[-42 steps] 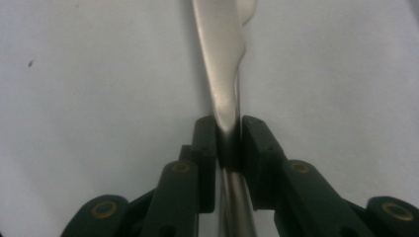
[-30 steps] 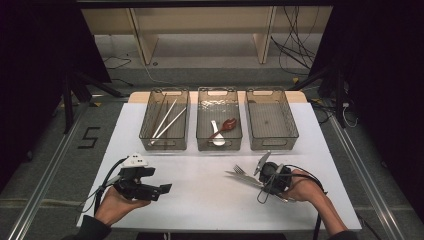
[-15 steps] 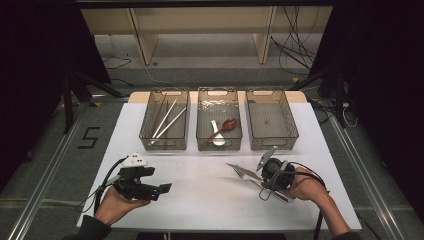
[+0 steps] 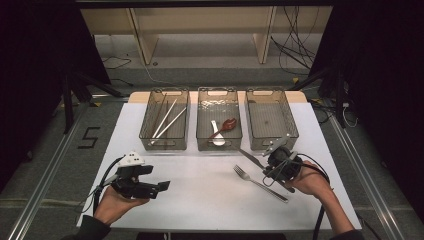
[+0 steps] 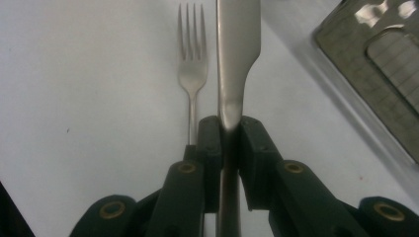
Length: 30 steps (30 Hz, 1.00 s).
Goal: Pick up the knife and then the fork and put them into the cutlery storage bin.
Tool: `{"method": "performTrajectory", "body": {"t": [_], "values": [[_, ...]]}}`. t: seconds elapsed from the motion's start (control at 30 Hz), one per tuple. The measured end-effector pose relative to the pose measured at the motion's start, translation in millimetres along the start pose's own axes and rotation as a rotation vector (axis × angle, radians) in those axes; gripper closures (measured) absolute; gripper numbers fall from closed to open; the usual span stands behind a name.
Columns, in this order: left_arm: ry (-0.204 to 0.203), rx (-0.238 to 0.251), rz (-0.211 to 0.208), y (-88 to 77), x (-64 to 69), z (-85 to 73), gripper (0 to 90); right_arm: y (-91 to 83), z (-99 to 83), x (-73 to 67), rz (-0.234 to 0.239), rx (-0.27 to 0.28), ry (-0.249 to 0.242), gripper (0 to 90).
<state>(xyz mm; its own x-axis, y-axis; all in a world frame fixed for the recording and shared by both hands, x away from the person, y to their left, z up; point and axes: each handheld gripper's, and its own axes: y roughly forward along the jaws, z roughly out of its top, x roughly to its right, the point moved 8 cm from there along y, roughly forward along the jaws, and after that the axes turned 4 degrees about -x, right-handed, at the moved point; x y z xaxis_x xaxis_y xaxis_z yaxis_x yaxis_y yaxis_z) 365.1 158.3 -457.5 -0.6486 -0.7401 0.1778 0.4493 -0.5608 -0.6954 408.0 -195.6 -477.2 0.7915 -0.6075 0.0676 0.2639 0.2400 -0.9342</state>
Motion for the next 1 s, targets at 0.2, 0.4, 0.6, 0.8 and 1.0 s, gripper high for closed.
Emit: {"method": "performTrajectory", "body": {"t": [0.2,0.4,0.6,0.8,1.0], "values": [[-0.013,0.026,0.007,-3.0,-3.3,1.6,15.5,-9.2,12.0,8.1,0.000,0.046,0.035,81.0],[-0.030,0.036,0.015,-7.8,-7.5,0.0,15.6,-16.9,24.1,18.2,-0.010,0.085,0.081,80.9],[-0.051,0.061,0.018,-12.3,-9.9,0.4,15.6,-26.4,33.5,32.7,-0.023,0.118,0.125,81.0],[-0.056,0.073,0.026,-15.3,-11.3,-0.4,15.6,-36.0,45.5,51.6,-0.050,0.139,0.173,80.9],[-0.054,0.078,0.030,-15.6,-11.4,-0.2,15.5,-39.1,56.3,68.1,-0.064,0.151,0.214,80.9]]}}
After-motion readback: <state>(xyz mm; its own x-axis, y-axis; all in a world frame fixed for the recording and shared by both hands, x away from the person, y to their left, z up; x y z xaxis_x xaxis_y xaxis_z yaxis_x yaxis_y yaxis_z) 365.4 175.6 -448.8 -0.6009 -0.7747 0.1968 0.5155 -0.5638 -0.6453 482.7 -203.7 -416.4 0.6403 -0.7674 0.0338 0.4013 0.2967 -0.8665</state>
